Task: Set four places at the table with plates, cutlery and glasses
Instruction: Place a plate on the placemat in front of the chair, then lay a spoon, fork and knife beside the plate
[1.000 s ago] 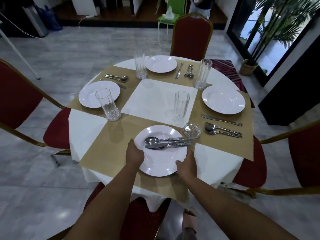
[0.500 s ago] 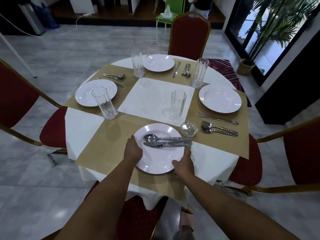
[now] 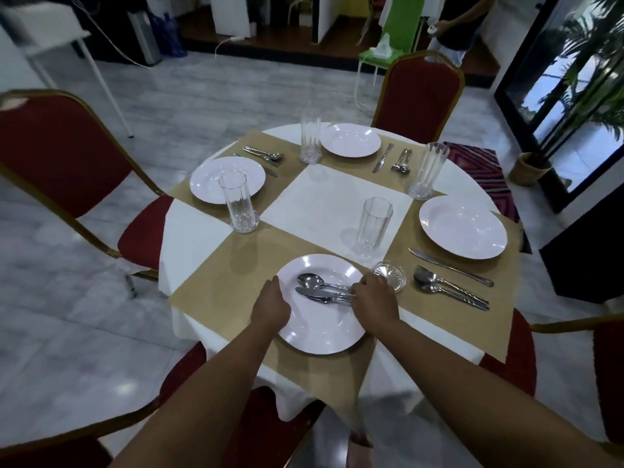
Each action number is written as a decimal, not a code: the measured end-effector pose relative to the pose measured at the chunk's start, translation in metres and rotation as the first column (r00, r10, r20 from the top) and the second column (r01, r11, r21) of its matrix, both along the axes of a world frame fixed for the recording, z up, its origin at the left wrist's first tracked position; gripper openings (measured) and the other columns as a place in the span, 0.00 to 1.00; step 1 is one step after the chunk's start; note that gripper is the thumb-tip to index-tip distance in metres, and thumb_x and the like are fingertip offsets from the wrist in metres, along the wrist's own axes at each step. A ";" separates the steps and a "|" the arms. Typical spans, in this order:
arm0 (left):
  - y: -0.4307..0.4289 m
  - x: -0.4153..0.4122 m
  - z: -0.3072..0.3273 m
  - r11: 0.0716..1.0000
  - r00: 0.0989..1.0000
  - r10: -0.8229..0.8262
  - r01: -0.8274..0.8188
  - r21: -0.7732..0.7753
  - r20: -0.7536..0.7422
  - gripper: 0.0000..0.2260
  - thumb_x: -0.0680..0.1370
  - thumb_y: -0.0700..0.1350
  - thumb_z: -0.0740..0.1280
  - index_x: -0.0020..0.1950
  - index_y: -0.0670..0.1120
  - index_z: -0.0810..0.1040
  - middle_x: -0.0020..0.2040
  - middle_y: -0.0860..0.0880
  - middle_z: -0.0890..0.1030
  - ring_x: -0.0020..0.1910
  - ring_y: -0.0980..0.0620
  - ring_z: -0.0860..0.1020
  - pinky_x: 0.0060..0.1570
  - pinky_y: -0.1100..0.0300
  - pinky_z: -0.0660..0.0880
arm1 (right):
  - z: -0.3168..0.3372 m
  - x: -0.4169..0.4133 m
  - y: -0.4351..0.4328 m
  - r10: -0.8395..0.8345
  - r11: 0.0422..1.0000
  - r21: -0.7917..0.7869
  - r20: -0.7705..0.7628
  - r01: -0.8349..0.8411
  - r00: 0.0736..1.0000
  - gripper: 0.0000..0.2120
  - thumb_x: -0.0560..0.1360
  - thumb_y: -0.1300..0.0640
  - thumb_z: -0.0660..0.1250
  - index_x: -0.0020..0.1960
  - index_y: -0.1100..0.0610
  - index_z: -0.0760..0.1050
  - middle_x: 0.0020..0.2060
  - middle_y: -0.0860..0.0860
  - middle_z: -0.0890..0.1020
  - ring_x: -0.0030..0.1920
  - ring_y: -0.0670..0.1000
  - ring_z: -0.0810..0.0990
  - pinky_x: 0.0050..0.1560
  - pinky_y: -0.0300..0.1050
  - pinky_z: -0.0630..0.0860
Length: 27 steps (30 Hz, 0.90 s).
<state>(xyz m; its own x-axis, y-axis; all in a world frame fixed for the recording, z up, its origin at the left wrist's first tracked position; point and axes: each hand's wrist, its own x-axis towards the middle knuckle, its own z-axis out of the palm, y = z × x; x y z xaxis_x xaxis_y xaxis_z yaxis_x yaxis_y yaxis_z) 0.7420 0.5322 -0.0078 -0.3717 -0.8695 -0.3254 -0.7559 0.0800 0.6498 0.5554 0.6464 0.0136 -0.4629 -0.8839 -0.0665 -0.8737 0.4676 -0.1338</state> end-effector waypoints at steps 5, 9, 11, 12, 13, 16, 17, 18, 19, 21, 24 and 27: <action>0.005 0.001 0.001 0.997 0.997 0.076 -0.077 0.007 0.016 0.20 0.76 0.40 0.59 0.69 0.44 0.69 0.67 0.46 0.73 0.68 0.46 0.70 0.66 0.51 0.69 | -0.008 -0.011 -0.019 0.158 0.978 0.145 -0.043 -0.150 0.987 0.15 0.77 0.61 0.59 0.58 0.56 0.80 0.58 0.54 0.75 0.62 0.58 0.70 0.57 0.50 0.71; 0.011 -0.003 -0.001 0.992 0.991 0.125 -0.123 -0.041 0.053 0.20 0.75 0.42 0.60 0.68 0.44 0.69 0.68 0.43 0.71 0.69 0.45 0.69 0.66 0.48 0.69 | -0.005 -0.019 -0.029 0.223 0.958 0.194 -0.036 -0.212 0.974 0.14 0.77 0.59 0.59 0.58 0.58 0.79 0.59 0.56 0.75 0.63 0.59 0.70 0.59 0.51 0.70; 0.017 -0.008 0.001 0.982 0.981 0.161 -0.149 -0.112 0.110 0.23 0.78 0.44 0.59 0.73 0.46 0.64 0.74 0.44 0.65 0.73 0.46 0.63 0.70 0.50 0.65 | -0.001 -0.023 -0.033 0.236 0.952 0.202 -0.014 -0.228 0.972 0.15 0.77 0.59 0.58 0.60 0.59 0.78 0.60 0.57 0.74 0.64 0.60 0.70 0.60 0.51 0.70; 0.019 -0.010 0.002 0.976 0.975 0.181 -0.161 -0.150 0.132 0.24 0.79 0.44 0.59 0.75 0.46 0.62 0.76 0.45 0.62 0.75 0.46 0.61 0.71 0.51 0.62 | 0.001 -0.024 -0.035 0.229 0.953 0.201 0.003 -0.225 0.973 0.15 0.78 0.58 0.58 0.60 0.59 0.77 0.60 0.57 0.74 0.64 0.60 0.70 0.60 0.51 0.70; 0.022 -0.012 0.002 0.966 0.968 0.204 -0.175 -0.190 0.146 0.24 0.79 0.43 0.58 0.76 0.46 0.61 0.77 0.45 0.61 0.75 0.47 0.60 0.71 0.53 0.60 | 0.003 -0.026 -0.037 0.219 0.955 0.198 0.025 -0.219 0.975 0.15 0.77 0.58 0.57 0.60 0.60 0.77 0.60 0.57 0.74 0.64 0.60 0.71 0.60 0.51 0.70; 0.033 -0.017 0.008 0.941 0.947 0.258 -0.202 -0.270 0.190 0.25 0.78 0.40 0.58 0.76 0.45 0.61 0.77 0.44 0.61 0.75 0.45 0.60 0.72 0.54 0.57 | 0.009 -0.029 -0.042 0.135 0.973 0.171 0.136 -0.157 0.981 0.15 0.76 0.58 0.58 0.58 0.60 0.78 0.59 0.57 0.77 0.62 0.60 0.75 0.57 0.50 0.73; 0.036 -0.018 0.009 0.936 0.941 0.273 -0.211 -0.282 0.202 0.25 0.78 0.39 0.58 0.76 0.45 0.62 0.77 0.44 0.61 0.75 0.45 0.60 0.73 0.54 0.57 | 0.010 -0.030 -0.043 0.098 0.980 0.153 0.183 -0.127 0.978 0.15 0.75 0.58 0.59 0.57 0.60 0.78 0.57 0.58 0.79 0.61 0.60 0.76 0.56 0.49 0.74; 0.039 -0.020 0.008 0.928 0.933 0.289 -0.219 -0.302 0.212 0.25 0.77 0.39 0.58 0.75 0.45 0.63 0.76 0.44 0.62 0.75 0.45 0.61 0.73 0.53 0.57 | 0.011 -0.032 -0.045 0.070 0.985 0.140 0.232 -0.104 0.970 0.14 0.75 0.58 0.59 0.56 0.61 0.79 0.56 0.58 0.80 0.60 0.61 0.77 0.54 0.49 0.74; 0.042 -0.022 0.007 0.920 0.927 0.301 -0.221 -0.324 0.223 0.24 0.77 0.39 0.58 0.74 0.45 0.64 0.74 0.44 0.65 0.73 0.45 0.63 0.72 0.54 0.59 | 0.011 -0.034 -0.046 0.046 0.986 0.144 0.281 -0.090 0.959 0.14 0.75 0.58 0.59 0.55 0.61 0.78 0.56 0.59 0.81 0.59 0.61 0.78 0.52 0.48 0.74; 0.048 -0.028 0.009 0.907 0.912 0.313 -0.206 -0.367 0.264 0.22 0.76 0.38 0.59 0.70 0.46 0.68 0.69 0.46 0.70 0.68 0.46 0.67 0.65 0.55 0.64 | 0.011 -0.039 -0.050 0.002 0.981 0.178 0.378 -0.075 0.926 0.13 0.75 0.59 0.59 0.55 0.62 0.78 0.55 0.60 0.82 0.57 0.61 0.79 0.49 0.46 0.73; 0.053 -0.042 0.011 0.919 0.906 0.308 -0.204 -0.338 0.291 0.13 0.77 0.42 0.60 0.61 0.47 0.73 0.59 0.47 0.75 0.60 0.46 0.72 0.56 0.55 0.68 | 0.008 -0.044 -0.054 -0.069 0.975 0.219 0.488 -0.045 0.870 0.12 0.76 0.61 0.58 0.56 0.63 0.75 0.55 0.61 0.81 0.56 0.61 0.80 0.46 0.44 0.70; 0.059 -0.058 0.011 0.959 0.933 0.278 -0.256 -0.123 0.228 0.12 0.79 0.51 0.59 0.54 0.44 0.76 0.54 0.46 0.80 0.55 0.45 0.77 0.51 0.54 0.72 | -0.002 -0.044 -0.051 -0.114 0.967 0.253 0.563 -0.040 0.818 0.11 0.76 0.62 0.59 0.55 0.65 0.75 0.54 0.62 0.81 0.55 0.62 0.80 0.42 0.43 0.70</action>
